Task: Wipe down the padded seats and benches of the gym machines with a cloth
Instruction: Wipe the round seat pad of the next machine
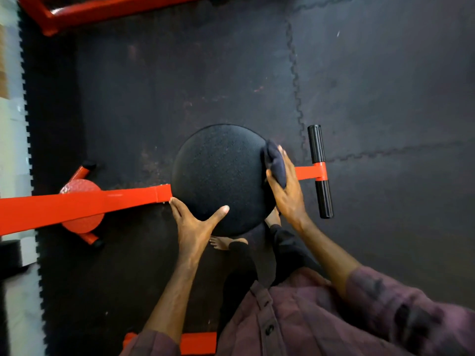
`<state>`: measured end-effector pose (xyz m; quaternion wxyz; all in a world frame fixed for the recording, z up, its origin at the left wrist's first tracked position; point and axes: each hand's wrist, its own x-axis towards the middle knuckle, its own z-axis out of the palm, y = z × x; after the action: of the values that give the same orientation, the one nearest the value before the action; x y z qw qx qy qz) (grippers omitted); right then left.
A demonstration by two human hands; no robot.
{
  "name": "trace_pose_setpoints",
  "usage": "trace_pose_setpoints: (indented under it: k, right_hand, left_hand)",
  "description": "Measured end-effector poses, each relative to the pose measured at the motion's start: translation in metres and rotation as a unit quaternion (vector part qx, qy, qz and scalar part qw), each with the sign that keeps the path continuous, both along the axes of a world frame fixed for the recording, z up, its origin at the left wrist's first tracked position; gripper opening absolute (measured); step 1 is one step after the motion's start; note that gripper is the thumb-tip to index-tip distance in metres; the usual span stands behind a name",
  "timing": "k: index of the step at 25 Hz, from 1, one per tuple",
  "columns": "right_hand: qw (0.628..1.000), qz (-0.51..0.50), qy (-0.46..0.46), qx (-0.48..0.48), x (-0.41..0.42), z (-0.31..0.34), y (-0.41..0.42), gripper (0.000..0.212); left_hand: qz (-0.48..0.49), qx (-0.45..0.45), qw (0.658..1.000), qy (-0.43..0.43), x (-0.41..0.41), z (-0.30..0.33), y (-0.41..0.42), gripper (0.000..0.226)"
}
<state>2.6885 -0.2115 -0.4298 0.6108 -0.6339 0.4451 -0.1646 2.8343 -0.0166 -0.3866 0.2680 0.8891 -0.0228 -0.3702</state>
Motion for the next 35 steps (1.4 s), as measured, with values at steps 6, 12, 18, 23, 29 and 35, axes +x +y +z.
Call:
trace_pose_setpoints:
  k: [6,12,18,23,29,35]
  right_hand:
    - [0.993,0.095,0.062,0.027,0.048,0.004,-0.082,0.052]
    - [0.990,0.115,0.071,0.051,0.035,0.007,-0.069,0.051]
    - [0.953,0.259,0.159,-0.015,0.131,0.017,-0.117,0.045]
    - [0.934,0.311,0.171,-0.046,0.120,0.026,-0.115,0.035]
    - [0.895,0.371,0.235,-0.073,0.186,0.023,-0.114,0.049]
    - [0.854,0.425,0.283,-0.094,0.217,0.025,-0.115,0.060]
  left_hand:
    - [0.007,-0.010,1.000,-0.008,0.011,0.000,-0.002,0.140]
    - [0.035,-0.036,0.999,0.006,0.013,0.005,-0.003,0.135]
    - [0.039,-0.055,0.998,-0.003,0.021,0.000,-0.003,0.134]
    - [0.069,-0.065,0.995,0.013,0.019,0.000,0.000,0.128]
    - [0.076,-0.083,0.994,0.003,0.024,-0.005,0.000,0.124]
    - [0.080,-0.118,0.990,-0.012,0.022,-0.015,0.011,0.126]
